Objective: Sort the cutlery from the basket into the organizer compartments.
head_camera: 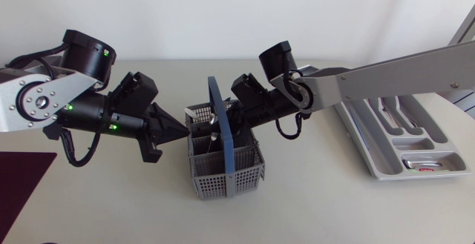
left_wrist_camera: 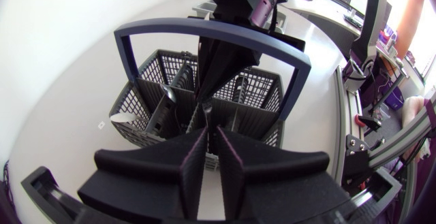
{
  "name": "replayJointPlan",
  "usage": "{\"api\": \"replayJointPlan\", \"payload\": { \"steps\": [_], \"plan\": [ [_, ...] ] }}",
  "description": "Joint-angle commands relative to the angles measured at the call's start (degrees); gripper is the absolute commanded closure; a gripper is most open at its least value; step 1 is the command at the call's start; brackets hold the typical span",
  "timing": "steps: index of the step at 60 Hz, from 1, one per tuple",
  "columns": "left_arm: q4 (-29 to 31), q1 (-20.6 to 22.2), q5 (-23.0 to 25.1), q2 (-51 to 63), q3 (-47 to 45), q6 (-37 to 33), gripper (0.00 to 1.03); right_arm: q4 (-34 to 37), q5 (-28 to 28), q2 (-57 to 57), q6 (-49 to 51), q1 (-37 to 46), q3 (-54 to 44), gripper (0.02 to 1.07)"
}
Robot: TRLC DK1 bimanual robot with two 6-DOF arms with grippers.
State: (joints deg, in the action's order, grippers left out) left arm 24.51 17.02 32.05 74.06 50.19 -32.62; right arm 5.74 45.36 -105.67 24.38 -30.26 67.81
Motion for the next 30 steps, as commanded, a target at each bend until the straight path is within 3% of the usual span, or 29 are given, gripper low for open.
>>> {"api": "replayJointPlan", "payload": {
  "steps": [1,18,30],
  "plan": [
    [-0.34,0.21,-0.32,-1.03,-0.98,0.72,0.9,-0.46,-0.63,-0.15,-0.39,0.91,-2.33,1.02],
    [-0.43,0.39,-0.5,-1.46,-1.24,0.98,0.9,-0.02,7.72,0.9,-3.11,6.09,-3.65,1.02],
    [-0.43,0.65,-0.85,-1.55,-1.24,1.07,0.9,0.06,10.36,4.42,-4.61,8.02,-4.62,1.02]
  ]
}}
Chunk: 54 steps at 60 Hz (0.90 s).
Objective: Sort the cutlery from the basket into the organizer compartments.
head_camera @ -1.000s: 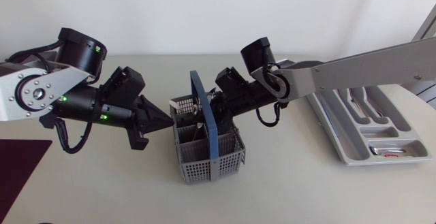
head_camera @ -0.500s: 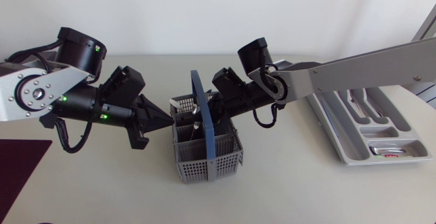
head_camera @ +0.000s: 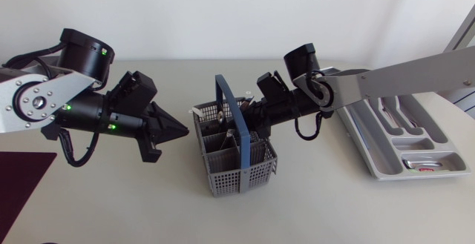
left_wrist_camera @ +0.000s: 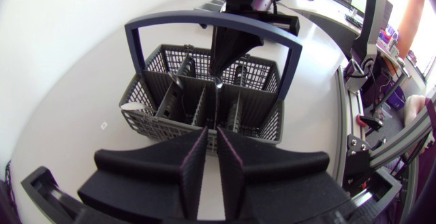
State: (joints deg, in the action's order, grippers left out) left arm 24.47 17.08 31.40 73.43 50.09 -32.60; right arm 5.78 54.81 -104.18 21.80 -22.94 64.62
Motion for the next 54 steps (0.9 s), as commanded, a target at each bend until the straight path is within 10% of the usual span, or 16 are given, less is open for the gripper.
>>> {"api": "replayJointPlan", "payload": {
  "steps": [1,54],
  "plan": [
    [-0.39,0.58,-0.2,-1.01,-1.04,1.13,0.9,0.02,0.92,3.28,-2.2,0.7,-1.51,1.02],
    [0.58,1.9,-1.25,-5.58,-1.31,2.28,0.9,10.13,6.28,23.5,-3.26,16.17,-2.83,1.02]
  ]
}}
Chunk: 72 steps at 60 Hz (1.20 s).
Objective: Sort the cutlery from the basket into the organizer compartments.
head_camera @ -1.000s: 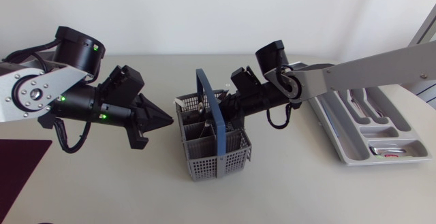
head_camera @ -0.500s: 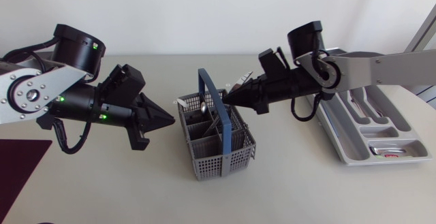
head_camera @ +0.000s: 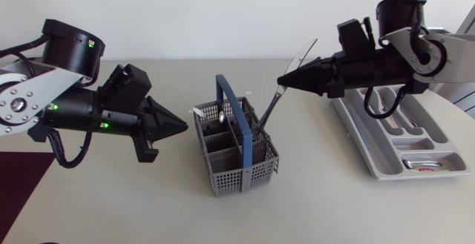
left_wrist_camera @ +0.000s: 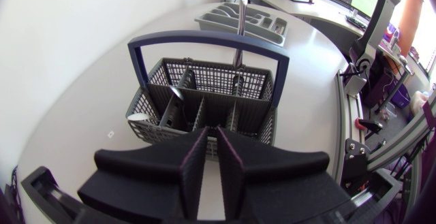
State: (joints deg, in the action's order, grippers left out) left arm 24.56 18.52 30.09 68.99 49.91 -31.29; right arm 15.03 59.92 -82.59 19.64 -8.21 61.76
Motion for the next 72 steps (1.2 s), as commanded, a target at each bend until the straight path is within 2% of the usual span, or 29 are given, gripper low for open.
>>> {"api": "replayJointPlan", "payload": {
  "steps": [1,23,49,59,72],
  "plan": [
    [0.49,0.55,0.06,-1.23,-1.22,0.88,0.9,0.97,1.16,2.25,-1.09,1.62,0.03,1.02],
    [1.11,0.64,0.06,-3.16,-1.48,0.97,0.9,7.21,1.25,8.76,2.51,9.44,0.73,1.02],
    [1.28,1.08,-0.29,-4.22,-1.57,0.97,0.9,18.64,-0.07,6.12,14.81,29.21,7.59,1.02],
    [1.37,1.52,-0.55,-4.83,-1.57,1.23,0.9,20.66,-3.49,3.84,18.59,35.37,10.14,1.02],
    [1.9,2.39,-1.43,-5.27,-1.31,1.32,0.9,20.39,-13.6,-1.52,21.05,40.64,14.88,1.02]
  ]
}}
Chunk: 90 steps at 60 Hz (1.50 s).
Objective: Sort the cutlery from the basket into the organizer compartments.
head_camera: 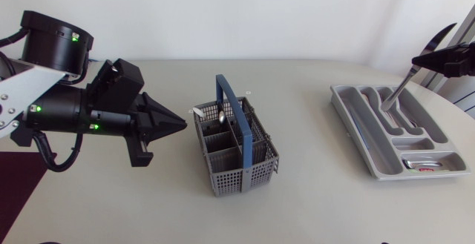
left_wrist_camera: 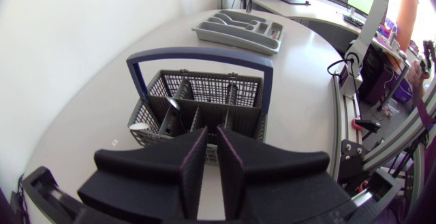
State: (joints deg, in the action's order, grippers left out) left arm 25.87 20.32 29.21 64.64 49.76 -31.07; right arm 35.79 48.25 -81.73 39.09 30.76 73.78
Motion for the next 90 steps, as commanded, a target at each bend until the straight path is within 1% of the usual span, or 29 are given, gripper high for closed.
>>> {"api": "replayJointPlan", "payload": {
  "steps": [1,5,9,16,32,37,44,51,71,78,90],
  "plan": [
    [0.59,0.69,-0.65,-1.01,-1.15,1.1,0.9,-0.46,-2.46,-2.82,1.69,2.11,3.3,1.02],
    [0.68,1.04,-0.91,-1.18,-1.07,1.19,0.9,-0.28,-4.83,-5.1,1.78,3.51,5.41,1.02],
    [0.68,1.39,-1.26,-1.54,-1.15,1.19,0.9,-1.07,-9.31,-7.39,2.39,4.83,6.99,1.02],
    [0.68,1.92,-1.79,-1.54,-1.33,1.27,0.9,-1.6,-14.24,-10.81,2.92,6.24,9.37,1.02],
    [0.68,2.36,-2.05,-1.89,-1.51,1.27,0.9,-2.13,-22.41,-17.93,2.92,7.91,13.5,1.02],
    [0.68,2.36,-2.05,-1.98,-1.59,1.19,0.9,-3.89,-24.78,-19.34,2.83,7.91,13.5,1.02],
    [0.68,2.27,-2.14,-2.15,-1.59,1.19,0.9,-6.0,-26.8,-21.63,2.57,8.0,13.85,1.02],
    [0.68,2.27,-2.23,-2.33,-1.59,1.19,0.9,-6.26,-28.91,-24.44,2.39,8.08,15.17,1.02],
    [0.68,2.27,-2.41,-2.33,-1.94,1.19,0.9,-8.63,-32.25,-31.29,1.16,8.17,16.57,1.02],
    [0.68,2.36,-2.58,-2.33,-1.94,1.19,0.9,-9.25,-32.78,-34.46,-0.07,7.56,18.33,1.02],
    [0.68,2.36,-2.76,-2.24,-1.59,1.19,0.9,-12.85,-33.57,-39.73,-2.79,6.41,21.06,1.02]
  ]
}}
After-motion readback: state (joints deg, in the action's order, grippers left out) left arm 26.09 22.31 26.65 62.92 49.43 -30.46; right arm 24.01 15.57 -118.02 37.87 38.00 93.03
